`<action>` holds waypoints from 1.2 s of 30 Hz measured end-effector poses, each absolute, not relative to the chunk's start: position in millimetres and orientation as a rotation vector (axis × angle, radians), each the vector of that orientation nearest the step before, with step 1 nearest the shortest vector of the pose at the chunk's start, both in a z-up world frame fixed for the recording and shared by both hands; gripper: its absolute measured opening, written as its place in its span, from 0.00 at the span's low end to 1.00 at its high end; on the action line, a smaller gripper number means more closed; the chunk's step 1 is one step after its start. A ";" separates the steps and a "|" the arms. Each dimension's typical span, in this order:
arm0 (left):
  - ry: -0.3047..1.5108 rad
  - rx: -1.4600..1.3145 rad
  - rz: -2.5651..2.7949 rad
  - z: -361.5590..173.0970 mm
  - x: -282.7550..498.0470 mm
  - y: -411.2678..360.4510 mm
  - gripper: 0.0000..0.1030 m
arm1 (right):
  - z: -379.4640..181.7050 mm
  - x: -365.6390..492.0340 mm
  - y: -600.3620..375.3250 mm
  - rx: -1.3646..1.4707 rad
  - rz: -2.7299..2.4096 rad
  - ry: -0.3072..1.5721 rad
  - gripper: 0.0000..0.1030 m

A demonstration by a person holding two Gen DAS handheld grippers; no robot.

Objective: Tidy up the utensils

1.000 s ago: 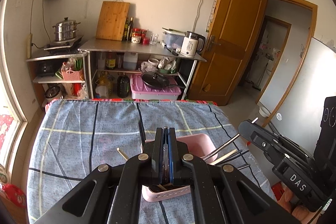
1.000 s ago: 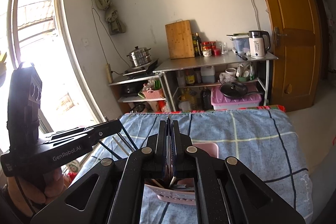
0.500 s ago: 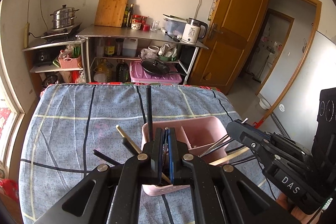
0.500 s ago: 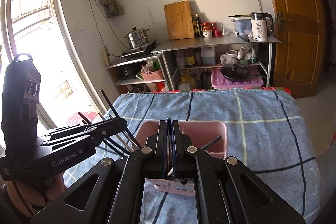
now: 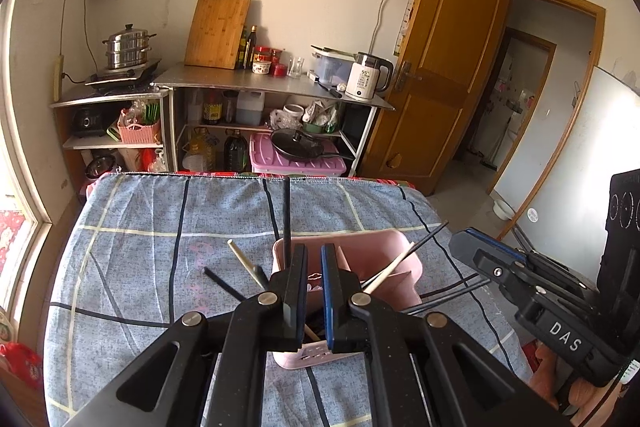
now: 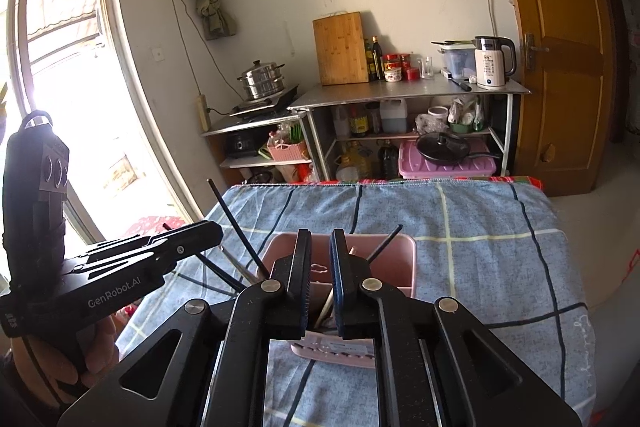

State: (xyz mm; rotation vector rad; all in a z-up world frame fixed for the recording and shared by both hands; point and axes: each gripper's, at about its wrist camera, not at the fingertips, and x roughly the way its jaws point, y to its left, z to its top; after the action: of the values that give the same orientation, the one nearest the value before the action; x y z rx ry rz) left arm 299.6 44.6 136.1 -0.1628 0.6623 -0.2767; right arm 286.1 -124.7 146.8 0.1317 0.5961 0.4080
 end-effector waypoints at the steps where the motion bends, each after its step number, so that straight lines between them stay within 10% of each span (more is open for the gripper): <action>1: 0.658 -0.162 -0.272 137.4 295.5 45.5 0.05 | 147.9 282.1 -126.0 0.131 0.408 0.591 0.09; 36: 0.588 -0.125 -0.221 76.6 105.3 17.7 0.14 | 92.0 117.0 -152.8 0.089 0.372 0.570 0.26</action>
State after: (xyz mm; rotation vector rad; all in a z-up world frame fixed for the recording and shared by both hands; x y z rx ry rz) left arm 105.3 17.7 76.6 -0.1249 0.5885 -0.2207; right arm 117.0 -152.8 92.0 0.0891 0.5704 0.3719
